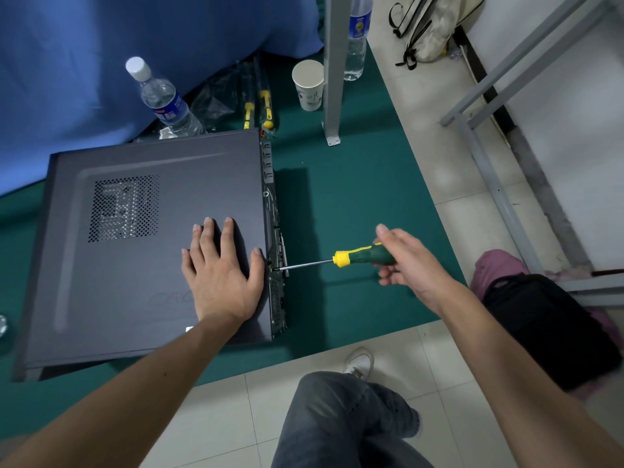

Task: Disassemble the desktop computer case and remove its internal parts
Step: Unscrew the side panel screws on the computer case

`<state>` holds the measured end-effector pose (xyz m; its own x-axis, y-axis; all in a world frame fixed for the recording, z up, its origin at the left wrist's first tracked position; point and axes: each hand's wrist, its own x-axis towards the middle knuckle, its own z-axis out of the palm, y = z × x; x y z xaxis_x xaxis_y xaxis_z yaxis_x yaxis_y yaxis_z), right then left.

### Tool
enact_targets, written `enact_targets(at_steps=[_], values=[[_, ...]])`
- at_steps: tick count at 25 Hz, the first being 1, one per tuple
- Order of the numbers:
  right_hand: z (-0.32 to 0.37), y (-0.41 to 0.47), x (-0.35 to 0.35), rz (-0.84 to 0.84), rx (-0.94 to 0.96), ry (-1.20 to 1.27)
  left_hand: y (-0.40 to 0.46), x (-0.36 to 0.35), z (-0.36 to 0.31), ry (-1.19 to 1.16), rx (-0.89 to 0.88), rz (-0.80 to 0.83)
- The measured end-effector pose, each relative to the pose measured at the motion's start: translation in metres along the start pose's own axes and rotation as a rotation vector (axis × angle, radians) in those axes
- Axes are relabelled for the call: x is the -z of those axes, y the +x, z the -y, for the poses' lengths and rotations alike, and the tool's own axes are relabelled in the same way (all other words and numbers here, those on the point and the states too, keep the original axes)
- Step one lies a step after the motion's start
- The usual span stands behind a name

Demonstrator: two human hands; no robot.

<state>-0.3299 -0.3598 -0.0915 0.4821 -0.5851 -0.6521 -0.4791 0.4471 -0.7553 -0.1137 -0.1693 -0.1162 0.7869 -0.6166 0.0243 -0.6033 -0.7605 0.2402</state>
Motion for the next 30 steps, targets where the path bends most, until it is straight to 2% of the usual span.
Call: enact_targets(at_steps=[1, 2, 5, 6, 8, 10, 11, 12, 15, 17, 20, 22, 24, 25, 27, 30], values=[[-0.001, -0.001, -0.001, -0.018, 0.020, -0.084, 0.000, 0.000, 0.000, 0.000, -0.003, 0.000], [-0.002, -0.001, -0.002, -0.028, 0.041, -0.032, -0.001, 0.000, 0.001, 0.000, -0.006, 0.002], [-0.007, -0.004, 0.003, 0.077, 0.100, 0.301, 0.000, 0.000, 0.002, -0.003, -0.014, 0.010], [-0.010, -0.005, 0.004, 0.101, 0.119, 0.314, 0.000, -0.001, 0.002, -0.005, -0.016, 0.011], [-0.012, -0.007, 0.002, 0.085, 0.069, 0.185, 0.000, 0.000, 0.003, -0.005, -0.017, 0.013], [-0.012, -0.010, -0.001, 0.004, 0.022, -0.113, 0.000, 0.000, 0.003, -0.002, -0.015, 0.015], [-0.013, -0.010, -0.002, -0.031, 0.043, -0.153, 0.000, 0.000, 0.002, -0.002, -0.017, 0.016], [-0.013, -0.009, -0.002, -0.051, 0.063, -0.066, 0.000, 0.000, 0.002, -0.004, -0.019, 0.017], [-0.014, -0.011, -0.001, 0.029, 0.104, 0.230, 0.000, 0.000, 0.003, -0.008, -0.017, 0.018], [-0.014, -0.013, -0.004, 0.010, 0.094, 0.130, 0.000, 0.000, 0.003, -0.012, -0.016, 0.016], [-0.012, -0.018, -0.007, -0.076, 0.081, -0.260, 0.000, 0.002, 0.002, -0.022, -0.022, 0.019], [-0.010, -0.020, -0.008, -0.120, 0.156, -0.112, -0.001, 0.003, 0.001, -0.041, -0.026, 0.024], [-0.009, -0.021, -0.009, -0.097, 0.192, 0.109, -0.001, 0.007, 0.001, -0.080, -0.026, 0.050], [-0.008, -0.023, -0.011, -0.094, 0.198, 0.143, 0.000, 0.009, 0.001, -0.099, -0.033, 0.073], [-0.004, -0.026, -0.014, -0.100, 0.176, 0.039, -0.002, 0.016, 0.006, -0.119, -0.111, 0.128], [-0.002, -0.031, -0.013, -0.147, 0.174, -0.250, -0.012, 0.025, 0.017, -0.153, -0.411, 0.179]])
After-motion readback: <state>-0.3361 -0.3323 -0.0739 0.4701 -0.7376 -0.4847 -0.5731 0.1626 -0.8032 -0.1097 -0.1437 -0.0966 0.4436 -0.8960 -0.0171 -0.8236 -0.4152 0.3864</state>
